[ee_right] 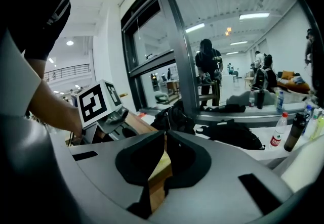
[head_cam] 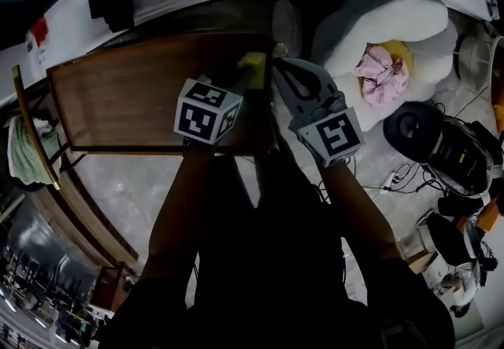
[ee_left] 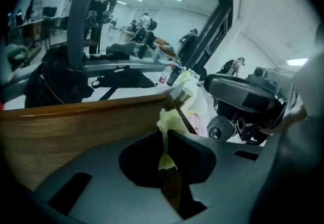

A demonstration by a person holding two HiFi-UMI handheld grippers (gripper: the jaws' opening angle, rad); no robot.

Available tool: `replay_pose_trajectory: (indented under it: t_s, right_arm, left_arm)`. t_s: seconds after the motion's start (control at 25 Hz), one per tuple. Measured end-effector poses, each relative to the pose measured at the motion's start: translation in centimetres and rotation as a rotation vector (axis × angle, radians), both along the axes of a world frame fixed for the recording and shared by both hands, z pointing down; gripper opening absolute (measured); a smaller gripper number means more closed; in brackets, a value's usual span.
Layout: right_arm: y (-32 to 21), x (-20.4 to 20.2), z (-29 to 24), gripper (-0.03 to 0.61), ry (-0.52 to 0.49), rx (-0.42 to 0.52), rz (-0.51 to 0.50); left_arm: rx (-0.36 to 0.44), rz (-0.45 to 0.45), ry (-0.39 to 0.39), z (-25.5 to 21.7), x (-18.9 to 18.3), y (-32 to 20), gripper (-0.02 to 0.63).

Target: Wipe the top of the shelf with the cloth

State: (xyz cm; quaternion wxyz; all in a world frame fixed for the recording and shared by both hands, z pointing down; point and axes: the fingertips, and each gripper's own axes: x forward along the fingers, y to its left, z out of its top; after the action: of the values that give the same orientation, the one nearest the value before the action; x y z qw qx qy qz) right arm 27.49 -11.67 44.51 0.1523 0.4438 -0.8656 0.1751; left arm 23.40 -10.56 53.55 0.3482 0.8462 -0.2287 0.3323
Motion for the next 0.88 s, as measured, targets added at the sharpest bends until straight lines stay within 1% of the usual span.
replay_pose_trajectory:
  t_s: [0.16,0.28,0.6,0.76,0.88]
  right_arm:
    - [-0.2,-2.3,0.0,0.028,-0.009,0.002,-0.031]
    - [-0.3,-4.6,0.3,0.028,-0.009,-0.005,-0.058]
    - [-0.8,-12.3,0.5,0.028,-0.02,-0.009,-0.131]
    - [-1.2,-16.7,0.7,0.028,-0.021,0.023,-0.192]
    - [-1.5,-20.2,0.8,0.028,-0.026,0.027,-0.227]
  left_arm:
    - [0.0,-0.023,0.0,0.2,-1.4,-0.1,0.035]
    - [-0.008,-0.047,-0.008,0.6,-4.1,-0.5,0.035]
    - [0.009,-0.119,-0.061,1.3,-14.8,-2.1,0.035]
    - [0.017,-0.18,-0.084,1.6,-20.6,-3.2,0.035]
    - [0.024,-0.22,-0.093,1.7,-24.7,-4.2,0.035]
